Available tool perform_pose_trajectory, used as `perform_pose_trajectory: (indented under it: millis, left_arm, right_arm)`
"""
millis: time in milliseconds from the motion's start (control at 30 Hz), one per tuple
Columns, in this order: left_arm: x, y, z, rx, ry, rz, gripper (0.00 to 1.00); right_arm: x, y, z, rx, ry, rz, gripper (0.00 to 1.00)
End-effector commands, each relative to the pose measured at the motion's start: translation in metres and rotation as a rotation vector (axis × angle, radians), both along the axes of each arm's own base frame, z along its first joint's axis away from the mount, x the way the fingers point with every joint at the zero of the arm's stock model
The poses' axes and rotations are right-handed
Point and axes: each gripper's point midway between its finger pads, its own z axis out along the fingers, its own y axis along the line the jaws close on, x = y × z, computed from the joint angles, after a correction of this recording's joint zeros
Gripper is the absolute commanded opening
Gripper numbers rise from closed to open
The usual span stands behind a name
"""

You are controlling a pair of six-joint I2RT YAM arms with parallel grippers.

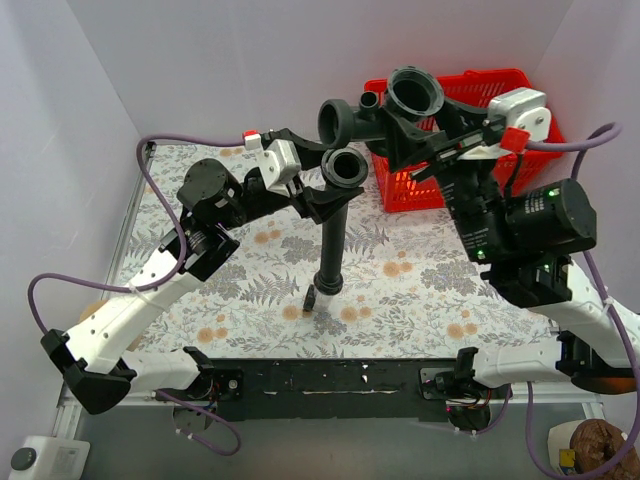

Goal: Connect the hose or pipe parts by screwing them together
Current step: Install the adaptor on the pipeline.

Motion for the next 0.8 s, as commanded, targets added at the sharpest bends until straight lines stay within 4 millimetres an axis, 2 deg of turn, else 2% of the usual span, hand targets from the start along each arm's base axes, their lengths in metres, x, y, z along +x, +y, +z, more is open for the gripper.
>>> perform_pose_trajectory:
  millis: [0,33,133,167,200,267,300,367,400,433,533,600,633,733,767]
  left_arm:
    - [-0.011,0.015,0.02,-0.014,-0.075,0.024,0.01]
    - [-0.011,0.017,0.021,-0.012,-0.084,0.035,0.01]
    - [-0.011,0.026,0.029,-0.009,-0.14,0.076,0.0]
    - [-0.012,0.03,0.033,0.003,-0.178,0.092,0.0]
    - [-0.013,0.033,0.036,0.008,-0.194,0.102,0.0]
    - [-0.013,0.035,0.035,0.046,-0.188,0.113,0.0]
    - [-0.015,0.039,0.045,0.046,-0.215,0.12,0.0]
    - [-0.017,0.038,0.038,0.093,-0.207,0.107,0.0]
    - [-0.019,0.039,0.045,0.098,-0.223,0.104,0.0]
    - [-0.019,0.037,0.037,0.138,-0.201,0.088,0.0]
    - [-0.015,0.036,0.04,0.19,-0.163,0.093,0.0]
    - [-0.011,0.038,0.046,0.211,-0.155,0.115,0.0]
    - [-0.012,0.043,0.056,0.233,-0.189,0.132,0.0]
    - [-0.021,0.057,0.073,0.26,-0.265,0.154,0.0]
    - [-0.021,0.062,0.078,0.274,-0.304,0.173,0.0]
  right_arm:
    - [0.0,-0.056,0.024,0.074,-0.007,-0.129,0.01]
    - [0.003,-0.057,0.018,0.043,0.004,-0.159,0.01]
    - [0.013,-0.057,-0.017,-0.103,0.061,-0.252,0.01]
    - [0.015,-0.064,-0.026,-0.13,0.084,-0.285,0.01]
    - [0.017,-0.056,-0.045,-0.207,0.103,-0.28,0.01]
    - [0.014,-0.057,-0.057,-0.237,0.117,-0.25,0.01]
    - [0.012,-0.051,-0.068,-0.273,0.129,-0.219,0.01]
    - [0.009,-0.056,-0.068,-0.269,0.124,-0.205,0.01]
    - [0.008,-0.056,-0.068,-0.288,0.119,-0.2,0.01]
    - [0.007,-0.059,-0.065,-0.303,0.109,-0.197,0.01]
    - [0.013,-0.058,-0.069,-0.394,0.099,-0.257,0.01]
    - [0.024,-0.053,-0.089,-0.495,0.143,-0.357,0.01]
    - [0.028,-0.048,-0.105,-0.571,0.165,-0.385,0.01]
    - [0.036,-0.023,-0.149,-0.724,0.226,-0.377,0.01]
    - [0.043,-0.015,-0.184,-0.829,0.291,-0.34,0.01]
